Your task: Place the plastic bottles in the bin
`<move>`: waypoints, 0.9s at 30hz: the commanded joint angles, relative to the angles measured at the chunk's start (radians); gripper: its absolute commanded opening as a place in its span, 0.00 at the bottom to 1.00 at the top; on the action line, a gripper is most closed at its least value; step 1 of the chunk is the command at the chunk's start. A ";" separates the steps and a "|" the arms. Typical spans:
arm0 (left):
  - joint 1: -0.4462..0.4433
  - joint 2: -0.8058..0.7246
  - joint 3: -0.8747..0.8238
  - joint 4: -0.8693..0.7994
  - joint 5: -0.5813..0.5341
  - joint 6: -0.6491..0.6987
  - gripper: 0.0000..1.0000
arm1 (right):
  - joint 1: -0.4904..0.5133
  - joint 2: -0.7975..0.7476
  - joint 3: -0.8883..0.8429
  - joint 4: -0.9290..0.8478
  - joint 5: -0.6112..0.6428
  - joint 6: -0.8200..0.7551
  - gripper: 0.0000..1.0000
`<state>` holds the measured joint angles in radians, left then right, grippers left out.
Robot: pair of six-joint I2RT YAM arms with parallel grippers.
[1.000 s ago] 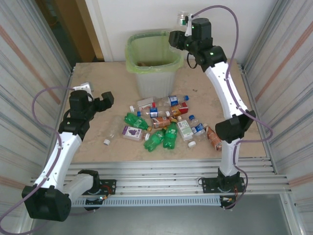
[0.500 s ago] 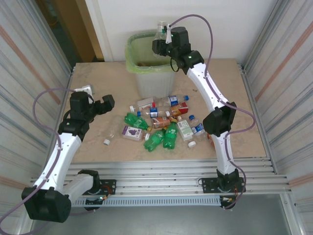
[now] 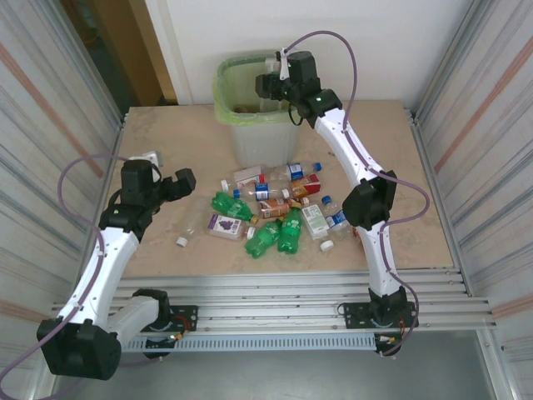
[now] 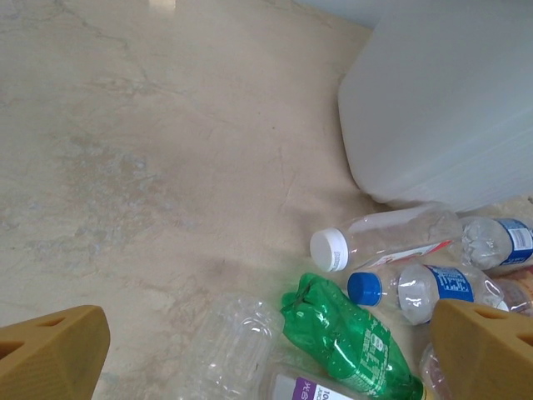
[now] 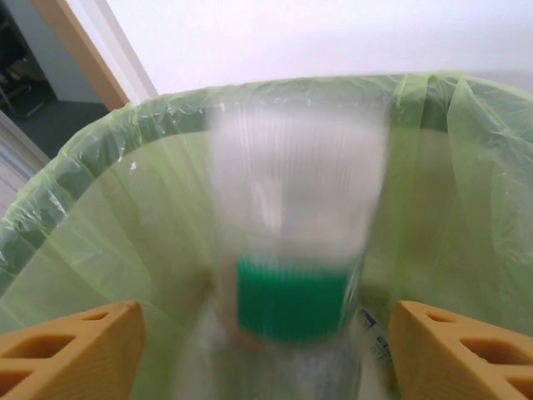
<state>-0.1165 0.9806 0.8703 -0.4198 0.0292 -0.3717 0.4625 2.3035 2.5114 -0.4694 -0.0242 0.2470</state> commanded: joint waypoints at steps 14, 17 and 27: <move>0.020 0.048 0.056 -0.199 0.039 0.107 0.99 | 0.017 -0.104 0.042 0.020 0.021 -0.047 0.99; 0.020 0.076 0.069 -0.243 0.059 0.126 0.99 | 0.029 -0.142 0.041 0.009 0.040 -0.061 0.98; 0.020 0.191 0.113 -0.348 0.067 0.175 0.99 | 0.073 -0.296 -0.025 -0.120 0.238 -0.073 0.98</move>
<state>-0.1036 1.1492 0.9463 -0.7055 0.0853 -0.2337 0.5285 2.0926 2.5080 -0.5266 0.1001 0.1959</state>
